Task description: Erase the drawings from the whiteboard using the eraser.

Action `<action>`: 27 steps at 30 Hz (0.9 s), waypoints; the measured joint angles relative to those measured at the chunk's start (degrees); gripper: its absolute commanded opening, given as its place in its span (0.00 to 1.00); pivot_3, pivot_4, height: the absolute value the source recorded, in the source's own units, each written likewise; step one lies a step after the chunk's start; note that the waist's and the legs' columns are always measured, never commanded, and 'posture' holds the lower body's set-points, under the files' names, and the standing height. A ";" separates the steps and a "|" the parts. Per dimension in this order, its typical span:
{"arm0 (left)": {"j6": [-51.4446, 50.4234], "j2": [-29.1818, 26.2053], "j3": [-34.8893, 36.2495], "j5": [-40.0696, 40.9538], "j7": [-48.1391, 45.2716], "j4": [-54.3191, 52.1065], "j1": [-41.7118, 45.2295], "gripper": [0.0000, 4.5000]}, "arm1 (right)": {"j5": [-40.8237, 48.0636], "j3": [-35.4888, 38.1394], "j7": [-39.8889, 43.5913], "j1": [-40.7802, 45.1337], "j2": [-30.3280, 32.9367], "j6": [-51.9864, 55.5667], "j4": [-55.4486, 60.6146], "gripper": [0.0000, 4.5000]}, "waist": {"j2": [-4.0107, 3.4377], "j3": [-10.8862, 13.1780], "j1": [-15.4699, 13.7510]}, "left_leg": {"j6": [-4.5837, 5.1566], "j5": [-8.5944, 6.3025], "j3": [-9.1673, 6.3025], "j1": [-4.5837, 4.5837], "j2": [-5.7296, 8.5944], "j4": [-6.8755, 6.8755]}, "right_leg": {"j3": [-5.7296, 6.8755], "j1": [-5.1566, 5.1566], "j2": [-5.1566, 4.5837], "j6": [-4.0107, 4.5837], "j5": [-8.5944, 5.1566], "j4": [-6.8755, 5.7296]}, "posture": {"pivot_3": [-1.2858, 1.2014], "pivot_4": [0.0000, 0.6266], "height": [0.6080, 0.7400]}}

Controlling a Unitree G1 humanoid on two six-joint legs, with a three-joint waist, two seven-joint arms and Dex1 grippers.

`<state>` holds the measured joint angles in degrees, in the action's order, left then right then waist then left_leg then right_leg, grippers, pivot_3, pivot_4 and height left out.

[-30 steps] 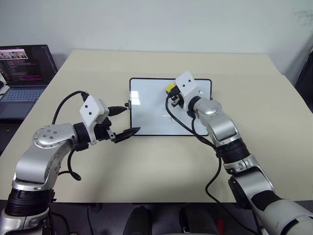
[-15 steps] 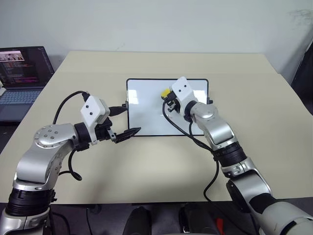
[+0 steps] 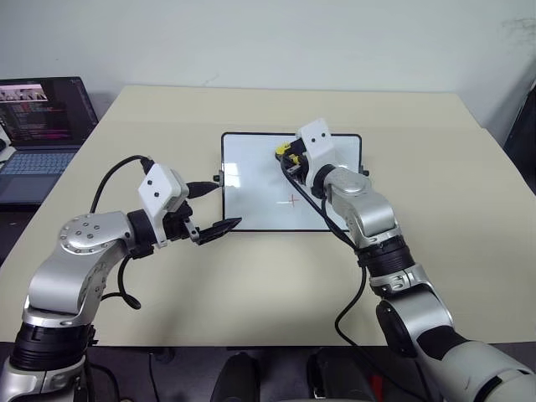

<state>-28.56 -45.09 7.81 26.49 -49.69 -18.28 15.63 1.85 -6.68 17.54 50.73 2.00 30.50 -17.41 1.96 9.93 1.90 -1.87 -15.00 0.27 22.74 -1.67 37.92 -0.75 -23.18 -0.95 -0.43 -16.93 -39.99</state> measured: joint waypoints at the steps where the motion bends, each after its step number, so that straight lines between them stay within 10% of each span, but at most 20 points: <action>1: 0.00 0.18 -0.15 0.00 0.20 -0.11 0.00 1.00 | 0.10 0.00 0.02 -0.01 -0.01 0.07 0.00 0.26 | 0.00 0.00 0.00 | 0.00 0.00 0.00 0.00 -0.01 0.00 | 0.00 0.00 0.00 0.00 0.00 0.00 | 0.52 0.24 1.00; 27: 0.15 0.22 -0.72 0.08 0.19 -0.47 -0.42 1.00 | 5.21 3.66 -0.82 -3.80 5.13 12.34 15.70 0.26 | -0.03 0.07 -0.01 | 0.01 0.00 -0.01 0.14 0.00 -0.10 | 0.02 -0.10 0.00 -0.02 -0.01 0.14 | 0.52 0.24 1.00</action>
<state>-28.41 -44.87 7.09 26.57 -49.50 -18.76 15.20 7.05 -3.02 16.72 46.92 7.14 42.84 -1.71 1.93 10.00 1.89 -1.86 -15.00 0.26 22.88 -1.67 37.82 -0.73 -23.28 -0.95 -0.45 -16.94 -39.85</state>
